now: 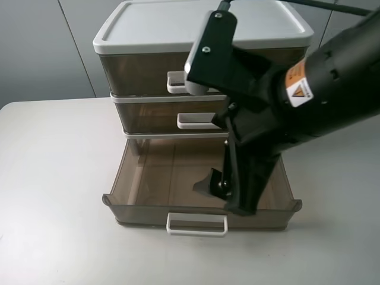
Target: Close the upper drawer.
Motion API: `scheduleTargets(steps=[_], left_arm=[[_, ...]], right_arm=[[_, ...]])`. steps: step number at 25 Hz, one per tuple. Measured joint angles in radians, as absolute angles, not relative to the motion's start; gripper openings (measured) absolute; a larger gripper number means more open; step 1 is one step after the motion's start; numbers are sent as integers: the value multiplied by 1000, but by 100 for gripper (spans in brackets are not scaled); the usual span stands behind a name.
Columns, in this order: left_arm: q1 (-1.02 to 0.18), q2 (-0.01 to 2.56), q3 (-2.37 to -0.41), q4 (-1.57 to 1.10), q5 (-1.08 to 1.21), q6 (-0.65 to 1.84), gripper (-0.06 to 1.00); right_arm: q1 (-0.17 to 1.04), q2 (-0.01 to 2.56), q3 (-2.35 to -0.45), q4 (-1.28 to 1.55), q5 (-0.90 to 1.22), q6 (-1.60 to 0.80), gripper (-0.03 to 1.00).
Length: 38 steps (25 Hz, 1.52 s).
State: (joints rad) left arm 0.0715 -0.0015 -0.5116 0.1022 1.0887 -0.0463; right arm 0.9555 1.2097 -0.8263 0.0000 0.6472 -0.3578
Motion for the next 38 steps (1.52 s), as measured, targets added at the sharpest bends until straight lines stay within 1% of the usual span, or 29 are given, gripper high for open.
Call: scheduleTargets(steps=[7, 16, 19, 23, 27, 30, 38], left_arm=[[71, -1, -512, 102, 1089, -46, 74], [71, -1, -512, 102, 1089, -46, 74], [71, -1, -512, 102, 1089, -46, 74], [71, -1, -512, 102, 1089, -46, 74], [71, -1, -512, 102, 1089, -46, 74], [71, -1, -512, 102, 1089, -46, 74], [71, -1, -512, 102, 1089, -46, 74]], right_arm=[[956, 801, -717, 10, 860, -162, 70], [956, 324, -603, -38, 1108, 0, 70], [956, 198, -555, -40, 1135, 23, 70], [956, 57, -513, -36, 1106, 46, 70], [946, 3, -513, -49, 1096, 79, 70], [857, 0, -513, -58, 1096, 88, 70], [373, -2, -513, -62, 1096, 92, 70]])
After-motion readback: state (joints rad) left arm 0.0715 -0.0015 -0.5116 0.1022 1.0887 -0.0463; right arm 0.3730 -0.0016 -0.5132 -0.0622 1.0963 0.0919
